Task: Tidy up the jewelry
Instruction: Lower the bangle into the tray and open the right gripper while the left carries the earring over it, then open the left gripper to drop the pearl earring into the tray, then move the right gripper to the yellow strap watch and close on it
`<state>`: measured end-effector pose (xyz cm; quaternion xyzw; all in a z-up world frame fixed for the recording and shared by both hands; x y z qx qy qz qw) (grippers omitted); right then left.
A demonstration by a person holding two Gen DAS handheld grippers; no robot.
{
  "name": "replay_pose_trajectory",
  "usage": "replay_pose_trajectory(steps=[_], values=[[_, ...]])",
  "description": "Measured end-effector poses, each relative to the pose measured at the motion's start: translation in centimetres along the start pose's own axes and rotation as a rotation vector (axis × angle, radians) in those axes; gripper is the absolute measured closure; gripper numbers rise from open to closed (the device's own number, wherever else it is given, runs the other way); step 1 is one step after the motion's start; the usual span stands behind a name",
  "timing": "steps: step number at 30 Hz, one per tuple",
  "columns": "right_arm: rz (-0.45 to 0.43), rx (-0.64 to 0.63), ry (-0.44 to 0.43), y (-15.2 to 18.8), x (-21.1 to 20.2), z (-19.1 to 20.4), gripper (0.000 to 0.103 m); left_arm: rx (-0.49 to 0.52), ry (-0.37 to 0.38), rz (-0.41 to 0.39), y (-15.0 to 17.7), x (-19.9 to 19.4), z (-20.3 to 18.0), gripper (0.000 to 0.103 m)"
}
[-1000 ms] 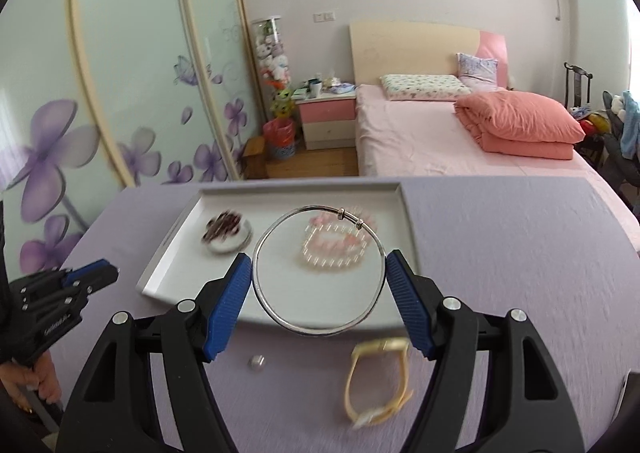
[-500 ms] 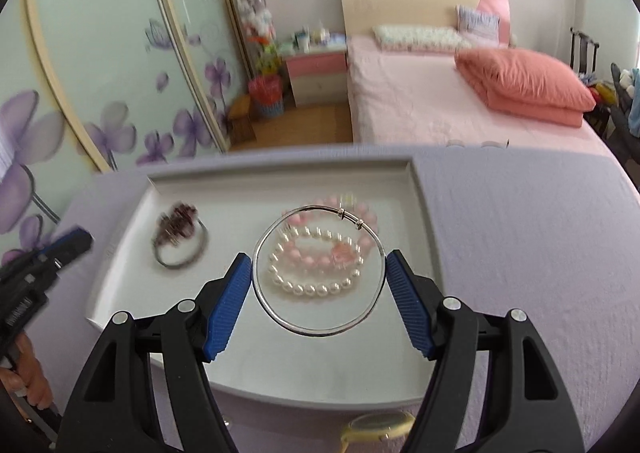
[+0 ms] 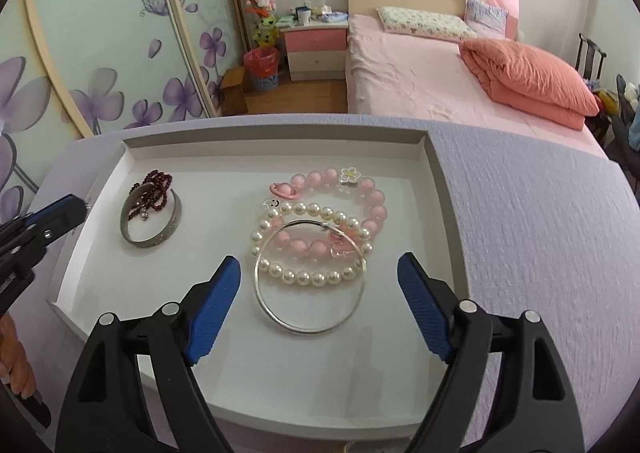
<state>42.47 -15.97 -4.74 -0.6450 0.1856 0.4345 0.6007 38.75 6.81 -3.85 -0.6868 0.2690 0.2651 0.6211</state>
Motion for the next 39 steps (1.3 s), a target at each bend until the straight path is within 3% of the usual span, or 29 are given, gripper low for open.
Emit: replay_pose_trajectory(steps=[17, 19, 21, 22, 39], values=[[-0.063, -0.042, 0.005, 1.1, -2.2, -0.3, 0.021, 0.000, 0.016, 0.040, 0.3, 2.7, -1.2, 0.088], [-0.064, -0.043, 0.006, 1.3, -2.3, -0.3, 0.021, -0.010, 0.010, 0.037, 0.3, 2.7, -1.1, 0.084], [-0.065, -0.040, 0.002, 1.5, -2.4, -0.5, 0.021, -0.021, 0.006, 0.031, 0.4, 2.4, -0.8, 0.062], [-0.067, -0.036, -0.001, 1.7, -2.5, -0.5, 0.021, -0.033, -0.004, 0.022, 0.4, 2.1, -0.5, 0.058], [-0.118, 0.017, -0.042, 4.1, -6.5, -0.9, 0.021, -0.077, -0.043, -0.036, 2.5, -4.6, 2.5, 0.040]])
Point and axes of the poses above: each gripper's, at about its wrist camera, not at the fingertips, and x roughly the way its jaws point, z to its left, y to its underside, the point moved 3 cm from there along x, roughly the way its jaws point, and after that the axes turned 3 degrees about x, right-handed, at the moved point
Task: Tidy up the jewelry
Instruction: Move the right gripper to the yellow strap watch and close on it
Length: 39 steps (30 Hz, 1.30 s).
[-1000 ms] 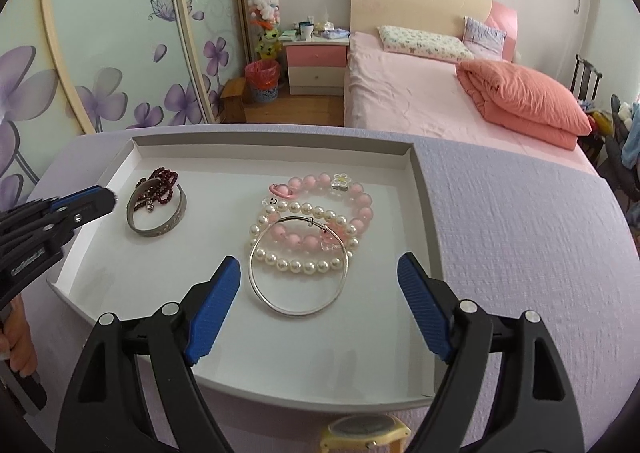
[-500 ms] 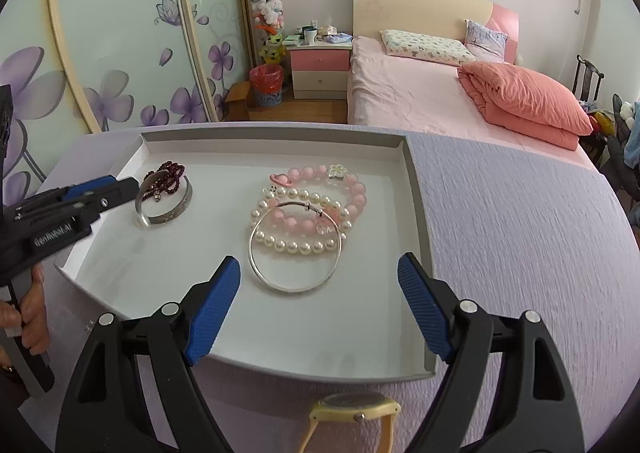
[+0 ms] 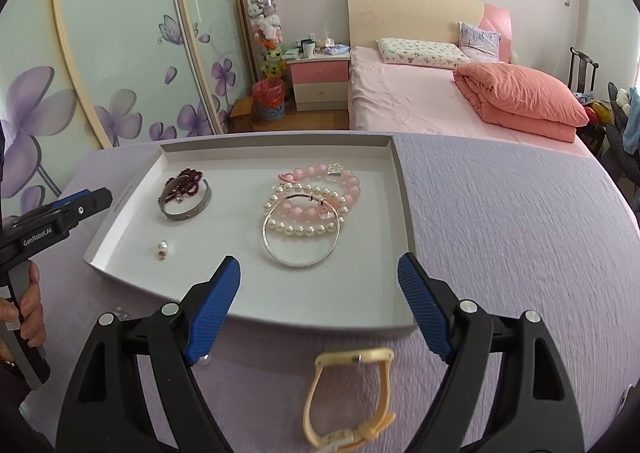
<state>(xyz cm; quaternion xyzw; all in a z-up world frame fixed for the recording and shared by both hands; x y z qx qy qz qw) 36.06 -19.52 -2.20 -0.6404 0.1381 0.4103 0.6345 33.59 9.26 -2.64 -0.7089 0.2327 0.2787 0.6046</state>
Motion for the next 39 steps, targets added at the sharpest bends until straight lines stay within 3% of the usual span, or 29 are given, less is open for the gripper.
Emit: replay_pose_trajectory(steps=[7, 11, 15, 22, 35, 39], values=[[-0.026, -0.012, 0.028, 2.2, -2.4, -0.2, 0.021, 0.007, 0.007, -0.018, 3.3, -3.8, 0.7, 0.036], [-0.030, -0.009, 0.044, 3.8, -3.2, -0.5, 0.020, 0.015, 0.017, -0.024, 5.6, -5.7, 0.3, 0.026], [-0.018, -0.013, 0.062, 5.6, -3.4, -0.8, 0.017, 0.037, 0.051, -0.016, 8.0, -7.0, -0.6, 0.019], [0.026, -0.005, 0.093, 8.0, -2.6, -1.4, 0.017, 0.080, 0.073, -0.018, 11.0, -8.3, -2.2, 0.015], [0.070, 0.025, 0.110, 7.6, -0.3, -2.0, 0.017, 0.124, 0.080, -0.018, 12.1, -8.5, -3.4, 0.013], [0.077, 0.022, 0.116, 7.4, 0.3, -2.0, 0.025, 0.137, 0.078, -0.006, 12.5, -8.2, -3.7, 0.013]])
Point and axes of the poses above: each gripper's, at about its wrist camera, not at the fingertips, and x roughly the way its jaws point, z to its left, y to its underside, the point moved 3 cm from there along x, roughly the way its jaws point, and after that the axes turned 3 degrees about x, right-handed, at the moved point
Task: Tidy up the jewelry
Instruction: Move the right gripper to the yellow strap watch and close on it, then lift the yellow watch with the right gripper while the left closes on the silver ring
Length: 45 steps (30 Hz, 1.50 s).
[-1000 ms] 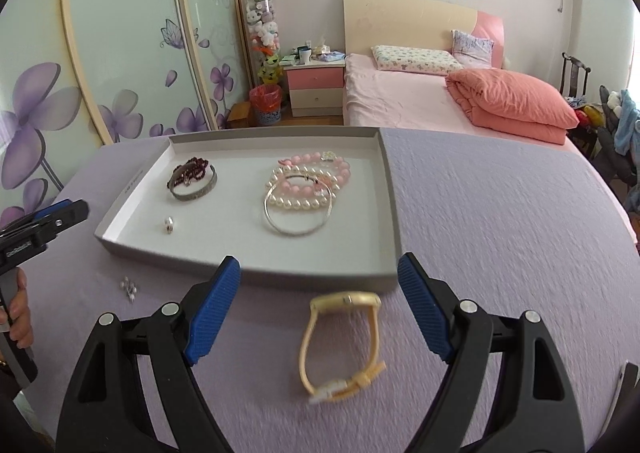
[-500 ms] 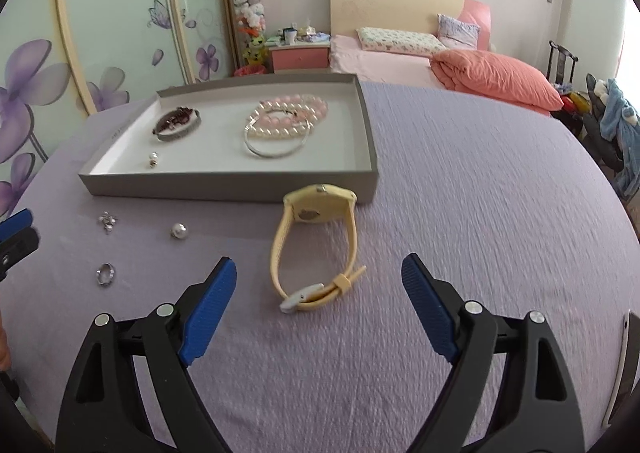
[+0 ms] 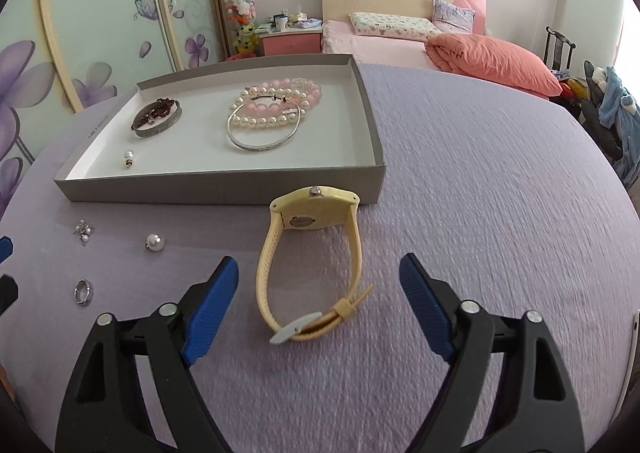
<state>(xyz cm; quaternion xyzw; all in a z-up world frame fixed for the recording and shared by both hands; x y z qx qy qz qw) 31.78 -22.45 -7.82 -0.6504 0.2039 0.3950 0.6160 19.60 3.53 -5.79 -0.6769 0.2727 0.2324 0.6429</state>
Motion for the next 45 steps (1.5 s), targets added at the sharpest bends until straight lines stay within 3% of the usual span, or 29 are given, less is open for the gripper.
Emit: replay_pose_trajectory(steps=[10, 13, 20, 27, 37, 42, 45], values=[[0.021, 0.017, -0.016, 0.1, 0.6, -0.4, 0.042, 0.035, 0.004, 0.043, 0.7, 1.2, -1.1, 0.013], [0.012, 0.018, -0.015, 0.2, 0.3, -0.5, 0.064, 0.046, 0.007, 0.054, 0.8, 1.6, -1.5, 0.013], [0.000, 0.075, -0.057, 0.3, -0.7, -1.3, 0.068, 0.089, -0.010, 0.093, 1.1, 2.9, -3.0, 0.014], [-0.006, 0.098, -0.088, -0.1, -1.5, -1.5, 0.068, 0.095, -0.023, 0.157, 1.1, 5.0, -4.4, 0.042], [-0.014, 0.092, -0.109, -0.2, -2.0, -0.8, 0.068, 0.079, -0.052, 0.175, 0.5, 6.4, -5.3, 0.059], [-0.011, 0.096, -0.115, -0.2, -2.1, -0.8, 0.068, 0.076, -0.059, 0.171, 0.4, 6.4, -5.3, 0.081], [-0.013, 0.095, -0.117, -0.1, -2.3, -0.8, 0.067, 0.068, -0.053, 0.169, 0.5, 6.3, -5.2, 0.081]])
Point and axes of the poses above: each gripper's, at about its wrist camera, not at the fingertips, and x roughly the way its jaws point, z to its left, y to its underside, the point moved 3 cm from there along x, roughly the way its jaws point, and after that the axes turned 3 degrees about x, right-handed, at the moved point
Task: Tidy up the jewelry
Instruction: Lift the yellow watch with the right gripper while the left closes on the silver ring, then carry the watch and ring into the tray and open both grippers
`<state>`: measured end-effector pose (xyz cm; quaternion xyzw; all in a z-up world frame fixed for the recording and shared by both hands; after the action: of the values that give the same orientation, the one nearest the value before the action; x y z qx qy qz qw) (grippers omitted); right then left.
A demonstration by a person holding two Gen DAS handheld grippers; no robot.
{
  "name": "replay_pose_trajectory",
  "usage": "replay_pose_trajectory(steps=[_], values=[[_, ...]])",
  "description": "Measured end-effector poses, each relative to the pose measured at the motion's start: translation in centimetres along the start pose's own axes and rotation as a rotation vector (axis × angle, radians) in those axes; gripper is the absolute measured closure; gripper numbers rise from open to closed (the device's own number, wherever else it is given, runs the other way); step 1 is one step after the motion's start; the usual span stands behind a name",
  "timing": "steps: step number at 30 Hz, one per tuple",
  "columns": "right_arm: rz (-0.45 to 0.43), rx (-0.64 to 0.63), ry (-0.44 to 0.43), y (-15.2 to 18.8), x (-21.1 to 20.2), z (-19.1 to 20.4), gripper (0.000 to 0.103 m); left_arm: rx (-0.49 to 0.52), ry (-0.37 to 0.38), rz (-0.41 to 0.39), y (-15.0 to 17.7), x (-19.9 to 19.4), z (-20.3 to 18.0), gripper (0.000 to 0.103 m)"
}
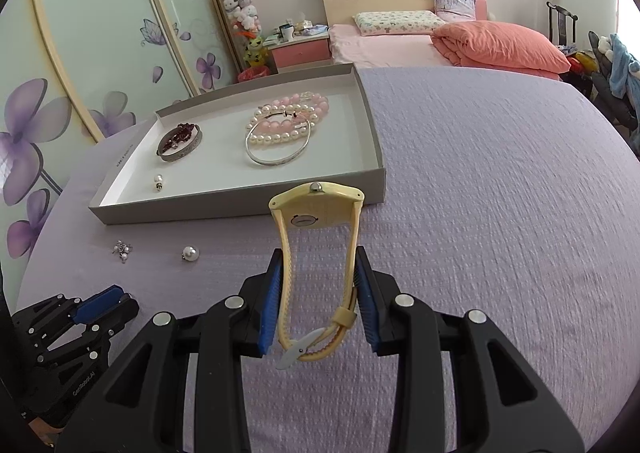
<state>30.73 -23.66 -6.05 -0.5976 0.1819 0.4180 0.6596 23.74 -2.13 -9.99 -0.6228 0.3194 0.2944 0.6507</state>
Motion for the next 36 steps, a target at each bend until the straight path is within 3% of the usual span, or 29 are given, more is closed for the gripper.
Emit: replay_pose_trajectory(steps=[15, 24, 36], values=[[-0.005, -0.039, -0.032, 0.3, -0.7, 1.9, 0.067, -0.051, -0.034, 0.007, 1.0, -1.5, 4.0, 0.081], [0.007, -0.092, -0.073, 0.9, -1.0, 4.0, 0.067, -0.127, -0.073, -0.061, -0.4, -3.9, 7.7, 0.081], [0.017, -0.107, -0.080, 1.3, -1.1, 4.5, 0.067, -0.143, -0.079, -0.078, -0.8, -4.6, 8.5, 0.081]])
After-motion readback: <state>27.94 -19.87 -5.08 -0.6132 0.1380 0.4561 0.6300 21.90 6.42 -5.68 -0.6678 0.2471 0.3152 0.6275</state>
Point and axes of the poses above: each gripper's, at about its wrist camera, not at the fingertips, and x roughly the way its jaws point, z to its left, y to its underside, the point moved 3 cm from there along x, roughly the way its jaws point, and after that the axes turned 3 degrees about x, right-handed, at the moved point
